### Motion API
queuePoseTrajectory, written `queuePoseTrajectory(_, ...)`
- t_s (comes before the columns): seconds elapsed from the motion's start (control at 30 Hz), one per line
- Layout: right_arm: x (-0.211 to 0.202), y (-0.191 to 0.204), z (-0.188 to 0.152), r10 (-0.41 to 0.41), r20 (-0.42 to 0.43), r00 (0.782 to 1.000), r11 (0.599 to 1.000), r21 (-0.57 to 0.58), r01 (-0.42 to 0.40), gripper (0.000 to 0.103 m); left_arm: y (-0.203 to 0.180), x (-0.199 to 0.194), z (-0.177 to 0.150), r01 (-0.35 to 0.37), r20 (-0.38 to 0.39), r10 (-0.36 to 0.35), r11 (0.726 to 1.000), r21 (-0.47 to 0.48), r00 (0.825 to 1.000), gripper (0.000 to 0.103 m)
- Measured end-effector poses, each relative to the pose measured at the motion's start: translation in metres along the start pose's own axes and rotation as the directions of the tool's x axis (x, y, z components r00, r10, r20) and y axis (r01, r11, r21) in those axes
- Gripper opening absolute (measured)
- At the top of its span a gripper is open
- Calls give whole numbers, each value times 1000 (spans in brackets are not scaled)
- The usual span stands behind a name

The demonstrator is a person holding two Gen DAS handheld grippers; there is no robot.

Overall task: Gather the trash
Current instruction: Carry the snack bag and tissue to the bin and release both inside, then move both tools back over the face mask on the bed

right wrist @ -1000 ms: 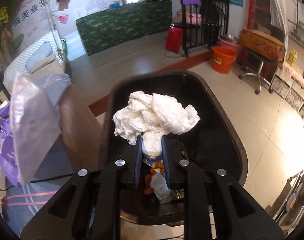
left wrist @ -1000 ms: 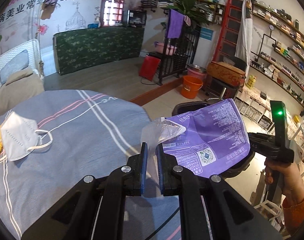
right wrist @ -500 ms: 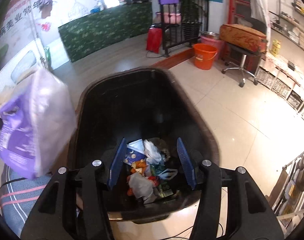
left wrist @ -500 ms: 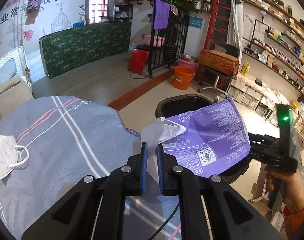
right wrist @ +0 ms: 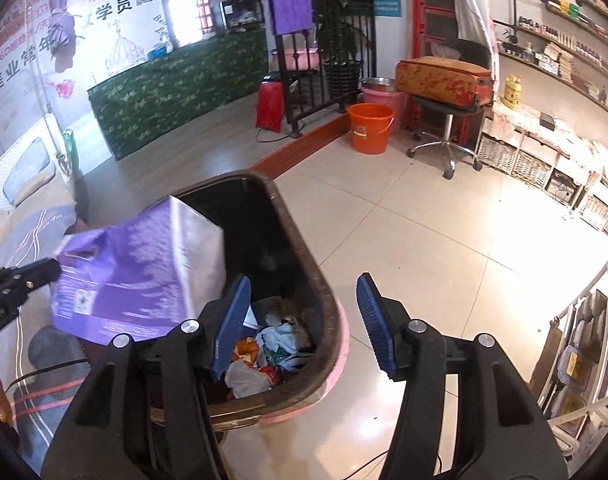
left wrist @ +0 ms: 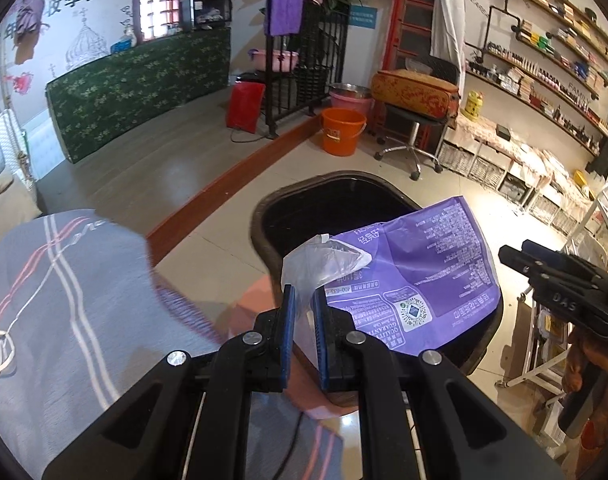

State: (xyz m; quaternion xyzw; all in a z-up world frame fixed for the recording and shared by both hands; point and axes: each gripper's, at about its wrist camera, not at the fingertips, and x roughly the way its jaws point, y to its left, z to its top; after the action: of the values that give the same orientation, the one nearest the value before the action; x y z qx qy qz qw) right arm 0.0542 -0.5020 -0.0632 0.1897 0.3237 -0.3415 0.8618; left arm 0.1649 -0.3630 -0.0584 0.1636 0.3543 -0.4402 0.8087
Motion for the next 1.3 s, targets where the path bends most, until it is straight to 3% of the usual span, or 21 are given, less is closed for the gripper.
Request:
queuePoseTrajectory(0.23, -2, -14, 1, -14, 11, 1000, 1000, 28, 14, 56, -26, 24, 8, 17, -39, -15, 999, 46, 999, 10)
queuePoseTrajectory(0.6, -8, -19, -2, -29, 23, 999, 999, 42, 28, 56, -40, 55, 17, -43, -97, 55, 991, 124, 994, 11)
queuePoseTrajectory(0.67, -8, -18, -2, -29, 24, 999, 999, 43, 28, 56, -39, 56, 18, -40, -104, 53, 992, 119, 993, 18)
queuePoseTrajectory(0.73, -11, -12, -5, -30, 29, 999, 999, 45, 28, 56, -40, 53, 19, -45, -90, 56, 991, 124, 994, 39)
queuePoseTrajectory(0.8, -13, -11, -4, -29, 35, 999, 999, 47, 27, 57, -42, 46, 19, -60, -61, 69, 988, 139, 996, 47)
queuePoseTrajectory(1.13, -13, 15, 3, 20, 41, 999, 1000, 12, -20, 60, -29, 7, 16, -80, 41, 76, 989, 121, 996, 59)
queuePoseTrajectory(1.3, -10, 46, 6, 84, 27, 996, 996, -30, -83, 67, -3, -17, 8, -100, 72, 95, 993, 68, 993, 63)
